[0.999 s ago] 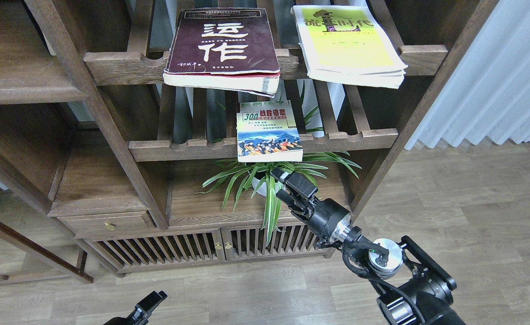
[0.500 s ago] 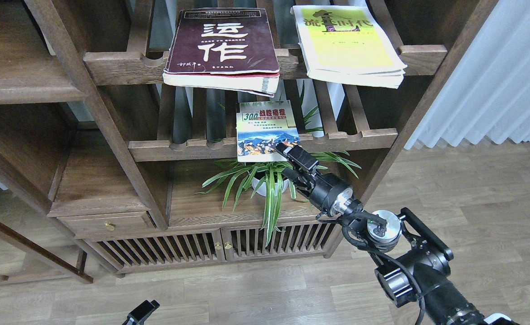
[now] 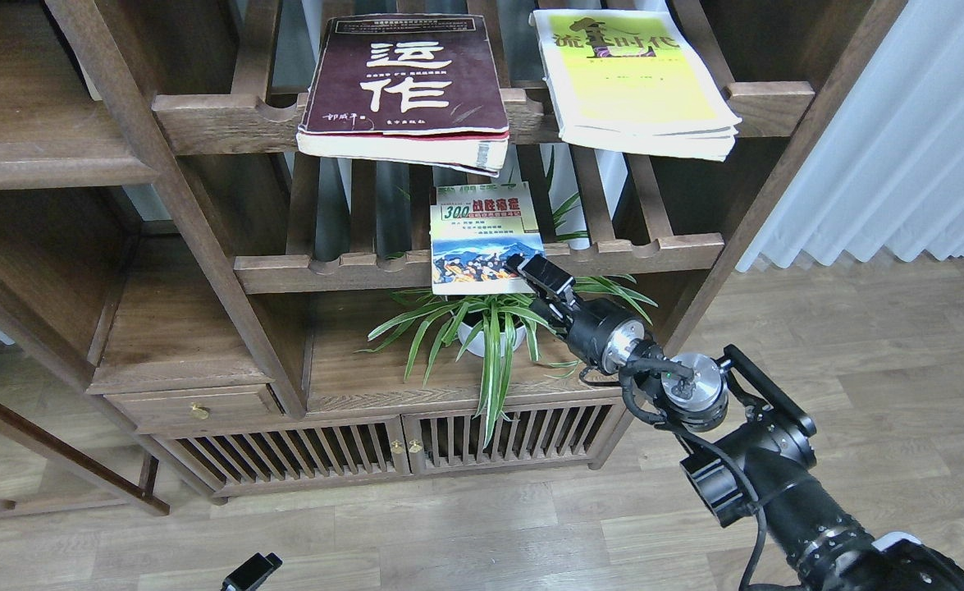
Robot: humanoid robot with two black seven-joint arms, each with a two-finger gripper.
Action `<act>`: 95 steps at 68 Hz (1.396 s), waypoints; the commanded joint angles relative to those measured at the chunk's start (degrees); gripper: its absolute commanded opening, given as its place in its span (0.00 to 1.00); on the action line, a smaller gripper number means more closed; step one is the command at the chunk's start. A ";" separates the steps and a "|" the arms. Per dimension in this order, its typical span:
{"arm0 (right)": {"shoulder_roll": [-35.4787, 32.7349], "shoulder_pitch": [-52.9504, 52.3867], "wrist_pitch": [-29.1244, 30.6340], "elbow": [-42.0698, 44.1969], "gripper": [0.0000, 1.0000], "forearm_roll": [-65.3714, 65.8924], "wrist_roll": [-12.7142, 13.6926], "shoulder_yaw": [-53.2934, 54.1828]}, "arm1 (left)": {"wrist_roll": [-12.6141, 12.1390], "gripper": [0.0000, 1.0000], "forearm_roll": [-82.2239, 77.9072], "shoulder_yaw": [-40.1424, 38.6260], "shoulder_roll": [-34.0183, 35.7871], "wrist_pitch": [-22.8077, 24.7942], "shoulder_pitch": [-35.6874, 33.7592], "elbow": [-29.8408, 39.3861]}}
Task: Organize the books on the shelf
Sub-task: 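Grasp the blue book's lower edge with the right gripper and tilt it out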
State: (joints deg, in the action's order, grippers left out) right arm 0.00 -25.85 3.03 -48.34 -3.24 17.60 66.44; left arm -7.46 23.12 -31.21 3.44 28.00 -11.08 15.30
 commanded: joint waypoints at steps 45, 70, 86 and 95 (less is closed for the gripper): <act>0.00 -2.36 -1.36 -3.08 0.70 -0.89 2.00 -1.49 | -0.01 1.00 0.00 -0.08 -0.01 0.00 0.45 -0.44; 0.00 -1.57 -1.36 -5.28 0.42 0.25 1.91 -6.41 | -0.01 1.00 0.00 -0.08 0.61 0.00 0.45 -2.64; 0.00 -2.44 -1.45 -3.44 0.31 0.52 0.95 -5.63 | -0.09 1.00 0.17 0.00 0.69 0.00 0.36 -2.64; 0.00 -4.29 -1.45 0.34 0.46 0.52 -0.90 -5.54 | -0.09 1.00 0.17 0.00 0.69 0.00 0.36 -2.64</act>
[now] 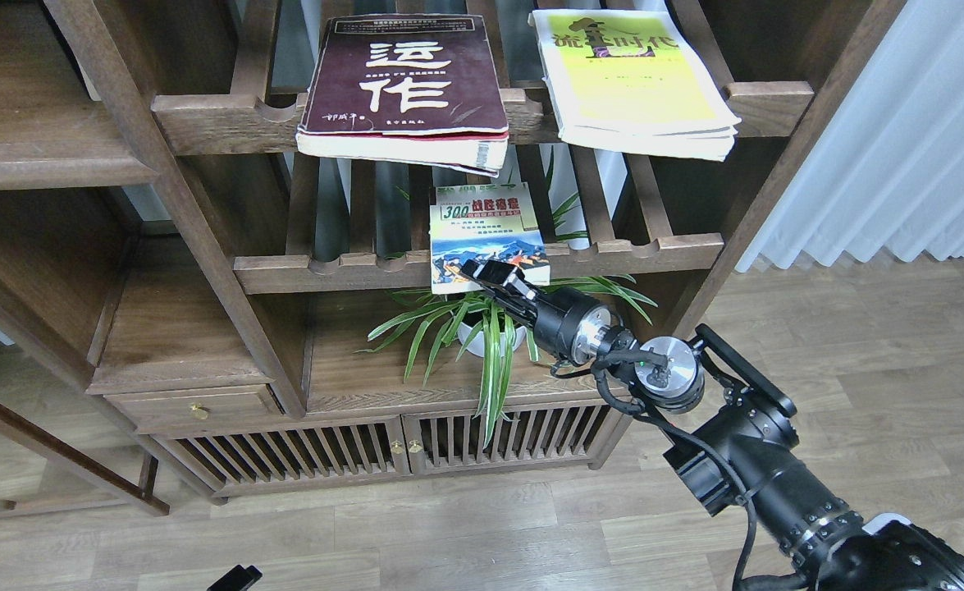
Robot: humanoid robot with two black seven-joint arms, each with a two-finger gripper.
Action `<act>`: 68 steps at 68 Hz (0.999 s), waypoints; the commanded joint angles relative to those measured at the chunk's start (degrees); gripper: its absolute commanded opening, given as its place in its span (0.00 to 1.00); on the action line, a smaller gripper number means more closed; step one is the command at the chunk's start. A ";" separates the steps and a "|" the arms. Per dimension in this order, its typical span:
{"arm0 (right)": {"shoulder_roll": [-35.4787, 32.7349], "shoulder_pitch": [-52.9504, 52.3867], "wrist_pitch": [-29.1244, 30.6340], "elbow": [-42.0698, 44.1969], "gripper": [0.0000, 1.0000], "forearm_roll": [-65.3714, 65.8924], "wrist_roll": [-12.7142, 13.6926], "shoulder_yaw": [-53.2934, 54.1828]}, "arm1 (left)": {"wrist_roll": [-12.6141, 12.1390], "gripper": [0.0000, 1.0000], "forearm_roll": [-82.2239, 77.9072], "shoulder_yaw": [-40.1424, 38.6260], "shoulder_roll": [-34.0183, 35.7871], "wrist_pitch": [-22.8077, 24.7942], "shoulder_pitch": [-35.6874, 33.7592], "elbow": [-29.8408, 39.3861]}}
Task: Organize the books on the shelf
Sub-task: 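Grasp the blue book's lower edge with the right gripper and tilt it out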
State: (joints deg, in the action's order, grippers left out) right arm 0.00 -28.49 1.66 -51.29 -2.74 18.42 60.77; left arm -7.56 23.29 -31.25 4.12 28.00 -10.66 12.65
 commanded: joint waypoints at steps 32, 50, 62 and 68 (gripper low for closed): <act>0.00 -3.41 -0.79 7.00 0.84 1.07 -4.97 -2.76 | -0.09 1.00 0.00 -0.04 0.01 0.00 -0.24 0.00; 0.00 -6.40 -0.61 7.70 0.61 0.98 -5.06 -1.88 | -0.09 1.00 0.09 -0.04 0.01 0.00 -0.24 -0.08; 0.00 -6.49 -0.61 7.61 0.42 0.98 -6.20 -1.88 | 0.00 1.00 0.18 -0.04 0.10 0.00 -0.33 0.00; 0.00 -6.49 -0.08 7.26 0.29 0.89 -6.38 -1.70 | 0.00 1.00 0.18 -0.13 0.18 0.00 -0.33 -0.09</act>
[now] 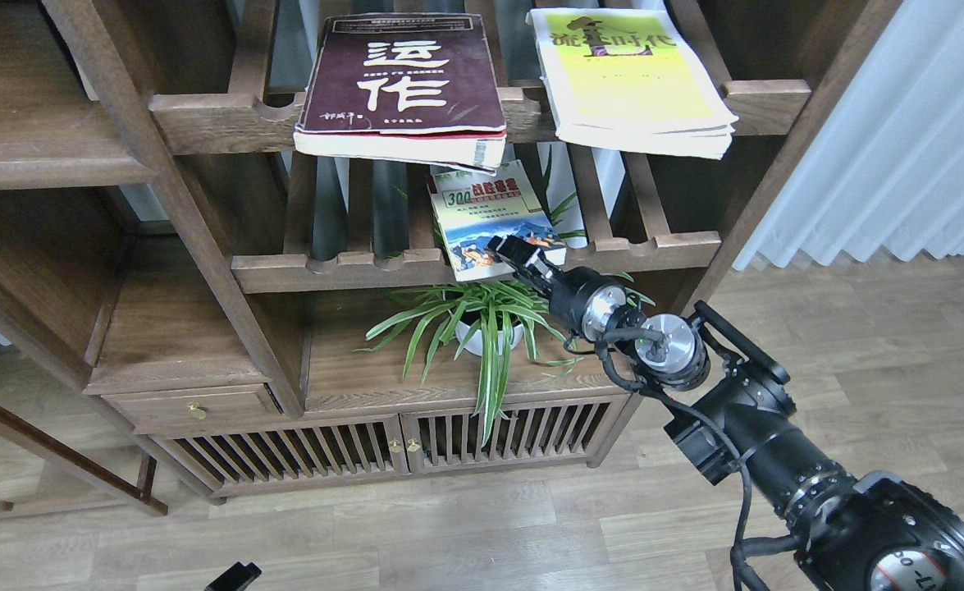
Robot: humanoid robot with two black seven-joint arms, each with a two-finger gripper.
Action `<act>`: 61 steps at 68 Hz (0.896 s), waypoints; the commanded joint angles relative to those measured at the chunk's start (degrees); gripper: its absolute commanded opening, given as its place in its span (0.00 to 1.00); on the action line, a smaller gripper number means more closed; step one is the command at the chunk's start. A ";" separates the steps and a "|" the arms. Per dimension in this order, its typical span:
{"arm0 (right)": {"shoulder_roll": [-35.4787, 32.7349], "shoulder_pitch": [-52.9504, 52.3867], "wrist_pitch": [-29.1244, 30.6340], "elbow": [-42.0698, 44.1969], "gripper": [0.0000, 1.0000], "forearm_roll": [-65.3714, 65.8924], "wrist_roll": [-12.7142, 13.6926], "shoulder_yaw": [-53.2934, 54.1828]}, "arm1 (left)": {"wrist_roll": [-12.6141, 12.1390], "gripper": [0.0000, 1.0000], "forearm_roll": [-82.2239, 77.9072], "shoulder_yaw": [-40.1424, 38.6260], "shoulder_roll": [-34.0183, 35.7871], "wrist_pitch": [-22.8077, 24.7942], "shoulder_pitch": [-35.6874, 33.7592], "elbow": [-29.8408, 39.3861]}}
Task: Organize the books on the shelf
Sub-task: 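Grasp the blue book's lower edge with the right gripper and tilt it out, then pull the blue book off the shelf and lower it toward the left gripper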
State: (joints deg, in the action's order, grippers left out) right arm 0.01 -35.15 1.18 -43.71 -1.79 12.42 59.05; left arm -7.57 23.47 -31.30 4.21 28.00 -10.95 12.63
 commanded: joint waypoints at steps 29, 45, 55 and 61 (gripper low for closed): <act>-0.01 5.44 6.11 -9.28 0.03 -2.16 0.33 1.42 | -0.07 1.00 0.26 -2.54 0.36 0.00 -0.48 0.20; -0.01 19.50 12.26 -26.33 0.03 -2.78 2.00 1.15 | -0.07 1.00 0.70 -2.81 0.19 0.00 -2.50 1.26; -0.45 26.80 17.71 -30.73 0.04 -2.69 2.26 0.98 | -0.51 1.00 0.79 -2.81 0.19 0.00 -3.64 3.72; -2.21 30.23 21.49 -31.44 0.03 -2.69 4.72 0.98 | -0.86 1.00 0.79 -2.72 0.19 0.00 -3.91 5.74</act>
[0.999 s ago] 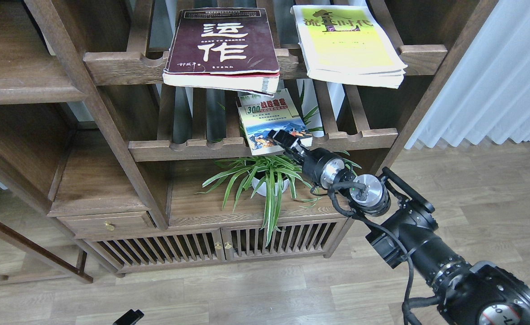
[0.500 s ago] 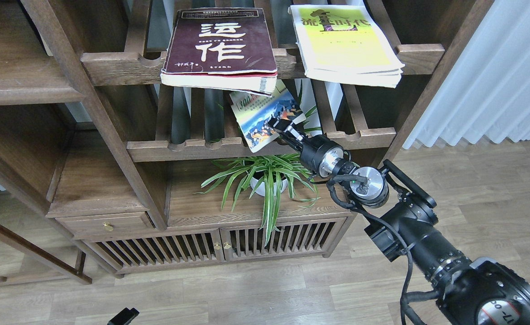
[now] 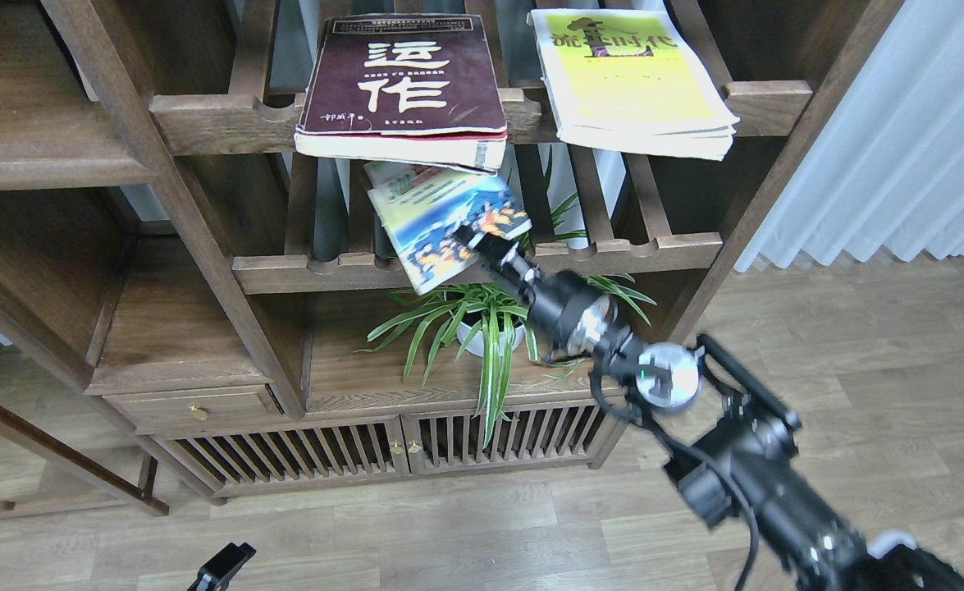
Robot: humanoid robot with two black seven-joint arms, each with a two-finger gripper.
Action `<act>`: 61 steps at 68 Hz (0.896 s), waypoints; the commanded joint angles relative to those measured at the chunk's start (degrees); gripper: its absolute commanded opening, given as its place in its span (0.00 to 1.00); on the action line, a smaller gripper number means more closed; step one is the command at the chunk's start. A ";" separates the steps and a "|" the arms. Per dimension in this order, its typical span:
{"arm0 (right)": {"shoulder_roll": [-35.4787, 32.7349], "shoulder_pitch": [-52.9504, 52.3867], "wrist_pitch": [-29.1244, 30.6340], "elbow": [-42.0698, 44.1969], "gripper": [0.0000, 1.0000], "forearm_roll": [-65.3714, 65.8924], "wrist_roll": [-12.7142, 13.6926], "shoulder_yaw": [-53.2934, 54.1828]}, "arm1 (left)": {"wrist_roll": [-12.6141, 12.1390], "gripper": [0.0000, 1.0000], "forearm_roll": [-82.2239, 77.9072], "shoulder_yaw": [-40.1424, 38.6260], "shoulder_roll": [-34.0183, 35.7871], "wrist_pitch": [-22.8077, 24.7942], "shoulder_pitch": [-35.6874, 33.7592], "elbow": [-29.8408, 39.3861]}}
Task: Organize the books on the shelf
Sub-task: 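Pull the blue book off the shelf and lower it toward the left gripper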
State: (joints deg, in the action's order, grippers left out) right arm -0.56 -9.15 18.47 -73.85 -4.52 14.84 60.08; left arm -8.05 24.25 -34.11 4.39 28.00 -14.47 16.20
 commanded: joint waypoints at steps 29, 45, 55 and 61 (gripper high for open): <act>0.56 11.08 9.53 7.49 0.03 0.65 9.42 1.10 | 0.50 1.00 -0.25 0.10 2.11 0.00 2.07 27.30; 0.56 9.23 9.53 13.12 0.03 0.92 9.33 0.57 | 0.58 1.00 -0.16 0.01 1.85 0.00 2.25 31.61; 0.56 8.00 9.53 17.16 0.03 0.92 9.50 0.57 | 0.58 1.00 -0.16 0.01 2.37 0.00 4.71 35.30; 0.56 7.65 9.53 18.13 0.03 0.92 9.50 0.57 | 0.67 1.00 -0.08 -0.17 2.99 0.00 5.50 37.15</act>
State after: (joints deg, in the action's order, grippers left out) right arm 0.01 -0.96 28.01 -57.31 -3.59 24.22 60.64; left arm -7.44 24.09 -34.15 6.74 28.00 -10.09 51.04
